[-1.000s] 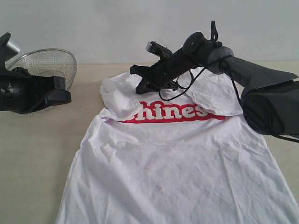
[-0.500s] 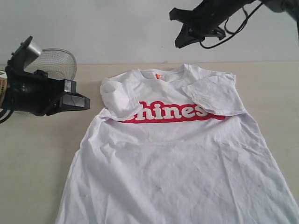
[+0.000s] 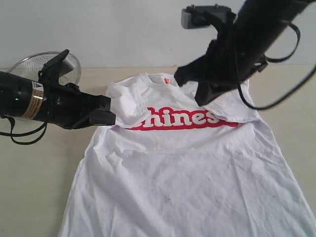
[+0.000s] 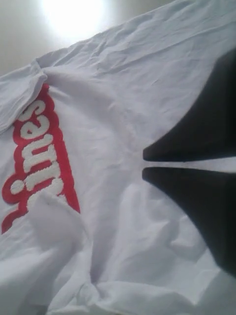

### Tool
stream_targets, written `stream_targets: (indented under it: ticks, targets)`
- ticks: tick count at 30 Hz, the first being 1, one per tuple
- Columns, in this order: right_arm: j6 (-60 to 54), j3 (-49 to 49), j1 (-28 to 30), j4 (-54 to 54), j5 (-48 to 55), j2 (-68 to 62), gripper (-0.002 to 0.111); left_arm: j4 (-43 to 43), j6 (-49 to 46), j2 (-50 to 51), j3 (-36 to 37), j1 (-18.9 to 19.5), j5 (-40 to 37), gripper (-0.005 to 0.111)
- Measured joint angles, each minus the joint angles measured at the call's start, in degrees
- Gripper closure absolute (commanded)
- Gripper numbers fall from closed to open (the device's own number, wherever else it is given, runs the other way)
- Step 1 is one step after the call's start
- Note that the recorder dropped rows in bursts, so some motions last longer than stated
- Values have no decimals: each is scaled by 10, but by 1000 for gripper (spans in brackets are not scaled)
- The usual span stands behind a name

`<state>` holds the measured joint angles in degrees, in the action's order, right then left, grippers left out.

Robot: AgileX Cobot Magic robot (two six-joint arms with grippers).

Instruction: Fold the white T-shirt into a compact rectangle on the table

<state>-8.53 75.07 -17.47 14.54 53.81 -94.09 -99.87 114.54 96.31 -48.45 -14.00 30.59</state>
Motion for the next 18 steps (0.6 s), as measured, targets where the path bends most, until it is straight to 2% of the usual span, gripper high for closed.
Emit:
stream_targets:
  ticks: [5, 9, 14, 18]
  targets:
    - [-2, -153, -3, 10, -100, 57, 108, 0, 11, 12, -12, -1, -39, 102]
    - [-13, -233, -3, 43, -174, 74, 108, 0, 41, 13, -13, -1, -38, 102]
    - [-44, -267, -3, 107, -221, 75, 108, -1, 53, -10, -12, -21, 37, 102]
    - [-61, -270, -3, 120, -225, 75, 108, -1, 53, -57, 8, -47, 33, 102]
